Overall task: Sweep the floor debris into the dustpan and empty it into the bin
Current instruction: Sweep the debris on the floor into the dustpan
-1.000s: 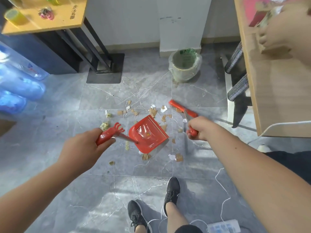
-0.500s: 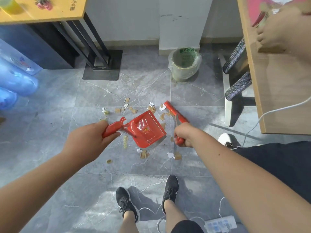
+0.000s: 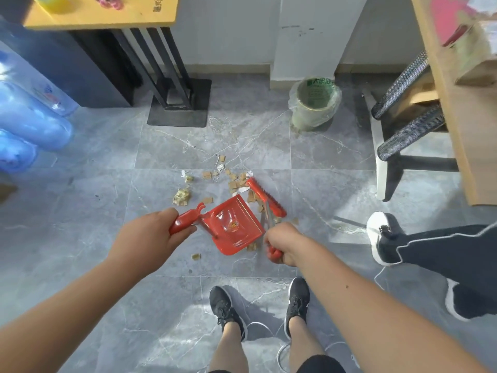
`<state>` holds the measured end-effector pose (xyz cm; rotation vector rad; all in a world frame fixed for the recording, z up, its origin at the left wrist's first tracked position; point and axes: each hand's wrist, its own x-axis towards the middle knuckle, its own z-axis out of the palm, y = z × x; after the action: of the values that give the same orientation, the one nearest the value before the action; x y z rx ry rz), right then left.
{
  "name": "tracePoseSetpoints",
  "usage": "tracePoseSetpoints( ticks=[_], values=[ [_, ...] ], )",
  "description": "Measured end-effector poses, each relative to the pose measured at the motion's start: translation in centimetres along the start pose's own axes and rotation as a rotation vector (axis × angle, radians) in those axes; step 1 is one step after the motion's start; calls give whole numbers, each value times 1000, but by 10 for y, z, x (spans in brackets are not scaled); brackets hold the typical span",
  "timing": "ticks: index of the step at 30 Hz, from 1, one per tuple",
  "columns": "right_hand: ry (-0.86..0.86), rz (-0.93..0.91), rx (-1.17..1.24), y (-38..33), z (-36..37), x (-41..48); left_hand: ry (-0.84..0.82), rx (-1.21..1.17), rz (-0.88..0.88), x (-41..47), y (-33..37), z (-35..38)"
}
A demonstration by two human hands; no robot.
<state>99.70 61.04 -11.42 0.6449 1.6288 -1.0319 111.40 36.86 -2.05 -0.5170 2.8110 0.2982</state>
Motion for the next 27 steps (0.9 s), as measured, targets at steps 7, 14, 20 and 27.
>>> tracePoseSetpoints(
  ticks=[7,14,20,27],
  values=[
    [9,-39,-47,-17,62,-17,-28,22,-33,-21,-70,-6],
    [111,-162,-145,-38,92,-24,-33,9,-107,-28,-109,-14],
    [194,-236,-150,-82,106,21,7,15,-85,-24,-135,-14],
    [260,-282,-245,-140,127,94,138,29,-72,-10,-160,8]
  ],
)
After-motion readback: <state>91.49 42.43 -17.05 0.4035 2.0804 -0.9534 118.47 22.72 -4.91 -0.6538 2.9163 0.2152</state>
